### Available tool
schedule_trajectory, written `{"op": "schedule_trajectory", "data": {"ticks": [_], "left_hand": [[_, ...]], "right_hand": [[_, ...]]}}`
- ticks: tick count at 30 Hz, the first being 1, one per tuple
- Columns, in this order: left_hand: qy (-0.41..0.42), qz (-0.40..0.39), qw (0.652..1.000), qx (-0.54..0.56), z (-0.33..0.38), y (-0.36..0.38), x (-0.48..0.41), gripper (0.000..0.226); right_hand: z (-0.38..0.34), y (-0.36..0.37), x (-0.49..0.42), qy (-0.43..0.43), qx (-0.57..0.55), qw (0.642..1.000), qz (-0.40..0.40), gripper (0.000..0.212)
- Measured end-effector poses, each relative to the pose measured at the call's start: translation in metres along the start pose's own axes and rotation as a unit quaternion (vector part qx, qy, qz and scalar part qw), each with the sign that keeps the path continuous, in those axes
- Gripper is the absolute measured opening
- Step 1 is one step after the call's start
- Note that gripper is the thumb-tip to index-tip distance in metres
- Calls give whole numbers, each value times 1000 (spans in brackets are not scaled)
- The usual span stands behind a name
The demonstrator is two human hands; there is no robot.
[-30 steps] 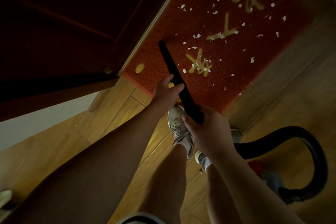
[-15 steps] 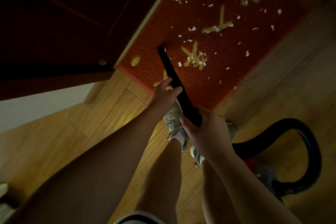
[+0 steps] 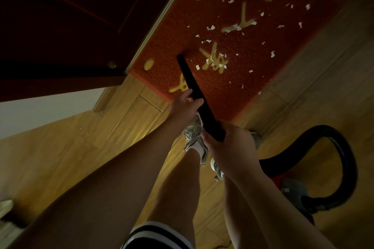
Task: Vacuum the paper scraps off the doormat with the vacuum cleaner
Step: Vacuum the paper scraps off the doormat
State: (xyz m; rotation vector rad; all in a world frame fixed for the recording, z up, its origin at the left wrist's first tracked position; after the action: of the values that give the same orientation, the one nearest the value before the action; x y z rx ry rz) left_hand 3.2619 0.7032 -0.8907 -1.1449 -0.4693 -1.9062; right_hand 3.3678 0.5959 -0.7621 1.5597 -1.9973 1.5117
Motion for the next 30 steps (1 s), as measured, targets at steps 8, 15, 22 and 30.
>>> {"op": "schedule_trajectory", "data": {"ticks": [8,15,22,30], "left_hand": [[-17,-18,999,25,-17,16,7,58],[-11,-23,999,23,-15,32,14,60],[-23,-24,999,6,-13,39,16,59],[-32,-31,999,-11,-15,54,27,56]], "right_hand": [[20,-4,9,27,1,1000,-9,24],[33,-10,14,42,3,999,-15,25],[40,-12,15,44,-7,999,-20,26],[50,-24,26,57,-10,998,-22,27]]}}
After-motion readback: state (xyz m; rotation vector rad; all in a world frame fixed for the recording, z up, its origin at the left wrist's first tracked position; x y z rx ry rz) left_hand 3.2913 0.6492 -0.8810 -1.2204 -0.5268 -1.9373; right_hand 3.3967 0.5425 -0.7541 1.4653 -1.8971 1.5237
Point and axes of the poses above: each hand's wrist, its own x-axis away from the middle knuckle, its own y-axis out of the palm, z = x × y, the point moved 7 cm from there along -x, towards the middle knuckle, and after that the axes turned 9 degrees about x, right-handed, at the moved point
